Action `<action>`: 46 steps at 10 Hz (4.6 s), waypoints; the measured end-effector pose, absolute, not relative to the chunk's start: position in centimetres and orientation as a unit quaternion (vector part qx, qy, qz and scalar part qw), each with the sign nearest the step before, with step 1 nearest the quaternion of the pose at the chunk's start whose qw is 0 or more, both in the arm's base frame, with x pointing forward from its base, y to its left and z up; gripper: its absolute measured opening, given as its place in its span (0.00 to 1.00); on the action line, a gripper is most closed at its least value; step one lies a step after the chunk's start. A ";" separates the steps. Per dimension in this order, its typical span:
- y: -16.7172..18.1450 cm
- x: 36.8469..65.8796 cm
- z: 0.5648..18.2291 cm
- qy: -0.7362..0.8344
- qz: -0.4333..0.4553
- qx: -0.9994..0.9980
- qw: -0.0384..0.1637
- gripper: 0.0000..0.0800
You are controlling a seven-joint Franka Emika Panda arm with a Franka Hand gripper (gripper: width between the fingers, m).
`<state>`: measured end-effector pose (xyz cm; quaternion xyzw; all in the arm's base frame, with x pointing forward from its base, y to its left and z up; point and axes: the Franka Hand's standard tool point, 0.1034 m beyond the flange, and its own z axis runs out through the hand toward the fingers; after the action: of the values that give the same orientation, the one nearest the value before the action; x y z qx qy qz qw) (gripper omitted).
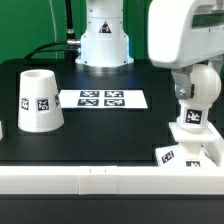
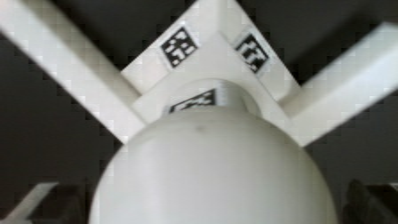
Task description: Assemble lamp
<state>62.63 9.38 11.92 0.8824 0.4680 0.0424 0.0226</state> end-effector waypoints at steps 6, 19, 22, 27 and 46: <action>9.3 62.7 11.7 0.683 0.004 0.727 0.066 0.87; 8.3 62.6 11.4 0.519 0.024 0.854 0.029 0.72; 8.5 62.6 11.3 0.342 0.031 0.939 0.015 0.72; 8.8 62.4 11.3 0.071 0.025 0.997 0.005 0.72; 10.0 62.1 11.1 -0.527 -0.004 0.849 -0.037 0.80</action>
Offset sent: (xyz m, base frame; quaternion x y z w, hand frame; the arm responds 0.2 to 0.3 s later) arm 0.0039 0.0038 0.0009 -0.0109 -0.0460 -0.2508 0.9669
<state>62.08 9.97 11.08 0.8493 -0.5266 -0.0036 -0.0372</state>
